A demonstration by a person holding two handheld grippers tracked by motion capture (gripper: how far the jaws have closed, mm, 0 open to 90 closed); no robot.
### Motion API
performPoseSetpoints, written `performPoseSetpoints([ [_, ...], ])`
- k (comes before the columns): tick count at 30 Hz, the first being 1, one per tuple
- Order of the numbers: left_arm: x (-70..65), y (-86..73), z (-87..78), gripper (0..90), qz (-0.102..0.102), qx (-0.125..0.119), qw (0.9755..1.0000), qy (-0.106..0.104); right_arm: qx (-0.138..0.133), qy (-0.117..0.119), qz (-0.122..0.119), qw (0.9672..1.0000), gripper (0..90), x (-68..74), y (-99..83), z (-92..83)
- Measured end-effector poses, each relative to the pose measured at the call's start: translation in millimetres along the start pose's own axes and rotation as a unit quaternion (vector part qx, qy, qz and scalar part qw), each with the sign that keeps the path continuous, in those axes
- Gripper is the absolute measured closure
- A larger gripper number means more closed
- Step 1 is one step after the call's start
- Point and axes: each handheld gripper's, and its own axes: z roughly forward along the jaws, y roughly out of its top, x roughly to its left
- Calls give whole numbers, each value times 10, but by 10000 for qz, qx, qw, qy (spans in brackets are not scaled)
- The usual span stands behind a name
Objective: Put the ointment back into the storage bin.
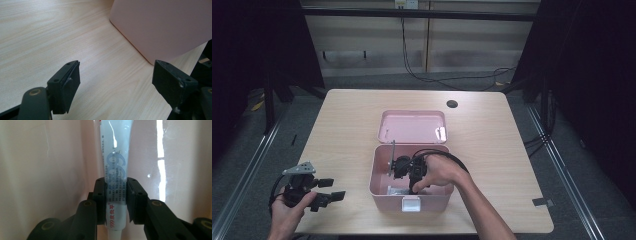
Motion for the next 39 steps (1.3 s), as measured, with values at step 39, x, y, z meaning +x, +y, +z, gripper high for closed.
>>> performPoseSetpoints([
  [39,-10,1,8,222,19,34,10000,36,262,468,-239,9983,715,-70,121,349],
])
